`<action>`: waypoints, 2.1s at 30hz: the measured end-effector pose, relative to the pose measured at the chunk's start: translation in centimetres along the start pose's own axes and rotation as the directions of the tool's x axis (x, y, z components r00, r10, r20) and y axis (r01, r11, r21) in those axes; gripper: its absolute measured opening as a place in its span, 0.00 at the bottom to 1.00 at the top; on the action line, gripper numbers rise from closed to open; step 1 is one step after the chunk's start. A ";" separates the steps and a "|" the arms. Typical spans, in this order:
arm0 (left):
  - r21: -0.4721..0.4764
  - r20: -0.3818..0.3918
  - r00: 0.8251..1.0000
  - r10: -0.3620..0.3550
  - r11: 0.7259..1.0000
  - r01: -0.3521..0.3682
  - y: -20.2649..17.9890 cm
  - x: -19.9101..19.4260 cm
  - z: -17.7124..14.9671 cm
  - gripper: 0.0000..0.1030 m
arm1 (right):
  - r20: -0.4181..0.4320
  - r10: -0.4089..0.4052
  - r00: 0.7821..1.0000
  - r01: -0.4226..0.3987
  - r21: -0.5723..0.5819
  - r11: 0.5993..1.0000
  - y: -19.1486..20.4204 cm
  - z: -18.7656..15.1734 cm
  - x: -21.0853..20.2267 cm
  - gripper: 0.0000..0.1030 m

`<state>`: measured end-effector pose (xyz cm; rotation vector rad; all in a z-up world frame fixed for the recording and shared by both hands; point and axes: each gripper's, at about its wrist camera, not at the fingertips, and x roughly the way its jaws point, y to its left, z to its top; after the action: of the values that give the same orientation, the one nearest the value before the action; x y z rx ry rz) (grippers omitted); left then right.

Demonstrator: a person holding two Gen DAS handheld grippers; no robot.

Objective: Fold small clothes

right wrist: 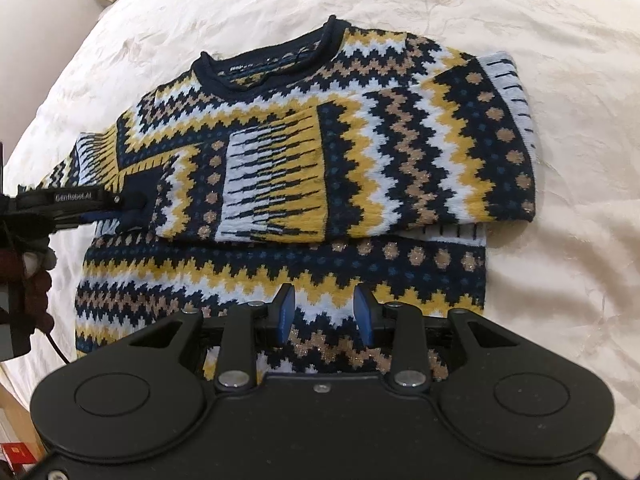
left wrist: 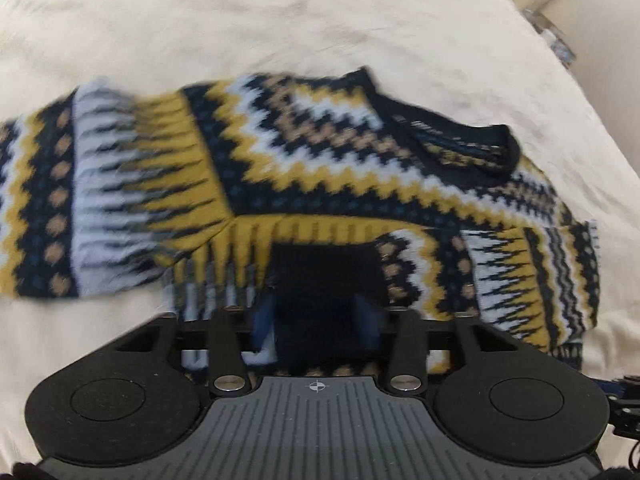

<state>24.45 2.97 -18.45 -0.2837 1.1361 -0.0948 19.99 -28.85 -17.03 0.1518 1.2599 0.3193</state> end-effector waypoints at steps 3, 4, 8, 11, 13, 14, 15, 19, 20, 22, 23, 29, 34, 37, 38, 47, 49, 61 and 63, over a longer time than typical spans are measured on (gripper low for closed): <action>0.082 0.101 0.995 0.008 0.996 -0.016 -1.7 -2.0 0.4 0.05 | -0.005 -0.003 1.000 0.003 -0.001 1.000 -0.1 0.0 0.1 0.43; 0.099 0.142 0.990 0.008 0.995 -0.023 -2.1 -2.9 0.6 0.05 | -0.004 -0.003 1.000 0.003 0.001 1.000 -0.2 0.0 0.0 0.43; 0.066 0.259 0.966 0.014 0.997 -0.032 -1.8 -6.4 2.2 0.05 | 0.014 -0.013 1.000 0.013 0.013 1.000 -0.9 0.2 -0.4 0.43; 0.014 0.288 0.956 0.062 0.998 -0.069 -0.3 -7.1 3.3 0.05 | 0.033 -0.032 0.999 0.031 0.029 0.999 -1.8 0.7 -0.7 0.43; -0.011 0.285 0.954 0.096 0.995 -0.097 0.9 -6.7 3.7 0.05 | 0.050 -0.051 0.997 0.049 0.042 0.998 -2.7 1.2 -1.0 0.48; -0.029 0.272 0.956 0.109 0.994 -0.106 1.6 -6.3 3.9 0.05 | 0.058 -0.059 0.997 0.057 0.047 0.997 -3.1 1.5 -1.1 0.50; -0.040 0.249 0.962 0.112 0.994 -0.105 2.2 -5.8 4.0 0.05 | 0.064 -0.067 0.996 0.064 0.051 0.997 -3.4 1.8 -1.1 0.51; -0.061 0.119 0.986 0.116 0.992 -0.110 3.6 -3.1 3.9 0.07 | 0.096 -0.109 0.989 0.104 0.064 0.993 -4.8 3.5 -1.1 0.51; -0.058 0.093 0.987 0.129 0.991 -0.124 3.6 -2.5 3.6 0.07 | 0.107 -0.121 0.987 0.114 0.065 0.991 -5.2 4.1 -1.1 0.53; -0.060 0.043 0.985 0.169 0.984 -0.167 3.9 -1.6 3.1 0.16 | 0.120 -0.140 0.983 0.133 0.068 0.989 -5.8 5.2 -0.7 0.58; -0.070 0.023 0.982 0.185 0.981 -0.183 4.2 -1.2 2.8 0.26 | 0.122 -0.148 0.981 0.140 0.071 0.988 -5.9 5.6 -0.4 0.59; -0.092 0.020 0.983 0.185 0.979 -0.182 5.1 -1.2 1.5 0.40 | 0.098 -0.199 0.975 0.189 0.099 0.977 -7.5 7.6 2.2 0.59; -0.066 0.020 0.981 0.194 0.979 -0.193 5.4 -1.8 0.1 0.61 | 0.038 -0.223 0.974 0.219 0.087 0.972 -8.3 8.0 5.0 0.60; -0.069 0.004 0.978 0.208 0.976 -0.207 5.5 -2.0 -0.4 0.65 | 0.033 -0.237 0.971 0.233 0.101 0.967 -8.7 7.9 5.6 0.65; -0.070 0.003 0.977 0.212 0.975 -0.212 5.6 -2.0 -0.7 0.65 | 0.033 -0.242 0.970 0.237 0.108 0.966 -8.8 7.9 5.5 0.66; -0.110 -0.012 0.974 0.226 0.968 -0.226 6.2 -5.0 -3.8 0.67 | 0.152 -0.237 0.960 0.229 0.063 0.971 -6.0 5.5 1.2 0.71; -0.107 0.003 0.976 0.218 0.970 -0.216 5.9 -6.1 -4.6 0.68 | 0.206 -0.200 0.958 0.192 0.057 0.980 -4.8 4.3 -0.4 0.81; -0.049 0.109 0.973 0.202 0.979 -0.197 2.1 -12.6 -8.3 0.80 | 0.397 -0.010 0.918 0.051 -0.094 0.994 1.6 -0.8 -6.2 0.99; -0.044 0.145 0.967 0.209 0.978 -0.205 1.6 -13.9 -8.7 0.80 | 0.426 0.015 0.905 0.037 -0.114 0.993 2.2 -1.5 -6.7 0.99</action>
<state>10.62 6.04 -10.06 -0.1926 1.0133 0.1262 16.46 -29.02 -10.78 0.1042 0.8036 0.3298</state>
